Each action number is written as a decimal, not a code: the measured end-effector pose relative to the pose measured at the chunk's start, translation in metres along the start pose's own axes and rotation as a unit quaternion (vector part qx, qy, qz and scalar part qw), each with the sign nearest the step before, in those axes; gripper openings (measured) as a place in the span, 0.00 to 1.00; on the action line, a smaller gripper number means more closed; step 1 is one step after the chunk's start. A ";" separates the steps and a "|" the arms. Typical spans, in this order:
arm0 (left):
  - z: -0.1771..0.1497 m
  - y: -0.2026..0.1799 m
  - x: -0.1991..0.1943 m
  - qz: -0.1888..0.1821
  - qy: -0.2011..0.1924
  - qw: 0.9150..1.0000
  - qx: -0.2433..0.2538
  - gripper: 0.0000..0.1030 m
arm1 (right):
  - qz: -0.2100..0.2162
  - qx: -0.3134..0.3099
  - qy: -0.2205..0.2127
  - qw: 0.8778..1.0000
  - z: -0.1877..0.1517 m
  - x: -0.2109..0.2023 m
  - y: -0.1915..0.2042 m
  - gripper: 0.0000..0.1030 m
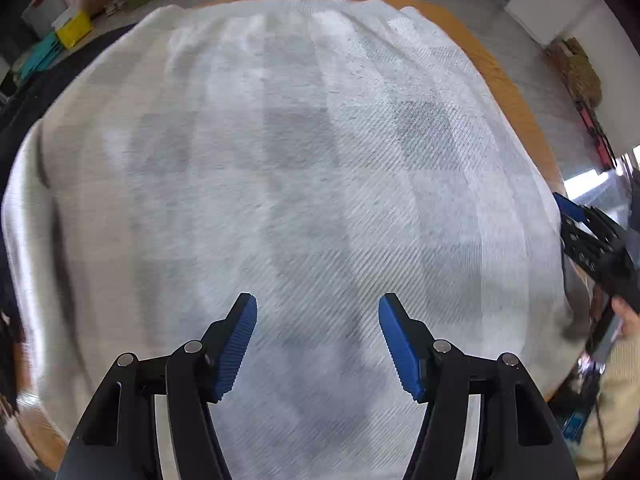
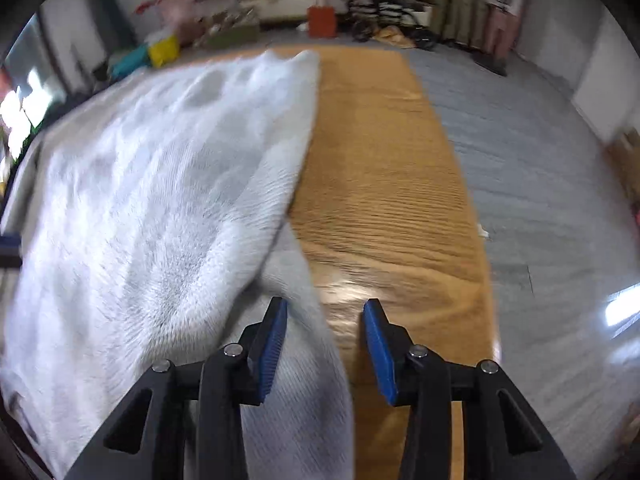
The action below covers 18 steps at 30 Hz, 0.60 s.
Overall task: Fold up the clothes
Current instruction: 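Fold the sweater side over with the right gripper while the left gripper presses it, then grasp the sweater sleeve with the right gripper and lift it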
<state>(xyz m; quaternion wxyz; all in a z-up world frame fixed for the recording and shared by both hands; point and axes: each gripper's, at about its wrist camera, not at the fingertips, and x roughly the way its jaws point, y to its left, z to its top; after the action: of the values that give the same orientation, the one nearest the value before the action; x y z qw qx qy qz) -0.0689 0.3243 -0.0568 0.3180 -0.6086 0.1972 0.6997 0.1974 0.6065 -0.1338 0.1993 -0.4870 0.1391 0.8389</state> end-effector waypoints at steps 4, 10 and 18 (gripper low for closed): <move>-0.016 -0.022 0.010 -0.020 0.002 1.000 -0.023 0.64 | 0.001 -0.028 0.006 1.000 0.015 0.024 0.018 0.13; -0.025 -0.024 0.012 0.023 -0.046 0.997 -0.059 0.64 | -0.057 0.009 -0.042 0.997 0.018 0.009 0.013 0.04; -0.037 -0.012 0.007 0.022 -0.051 0.995 -0.086 0.64 | -0.173 0.037 -0.073 0.982 0.020 0.002 0.002 0.04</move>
<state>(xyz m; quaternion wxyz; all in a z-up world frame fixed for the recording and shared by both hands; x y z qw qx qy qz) -0.0336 0.3099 -0.0686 0.2585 -0.5925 0.1333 0.7512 0.1801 0.6138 -0.1255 0.3686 -0.4339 0.0686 0.8192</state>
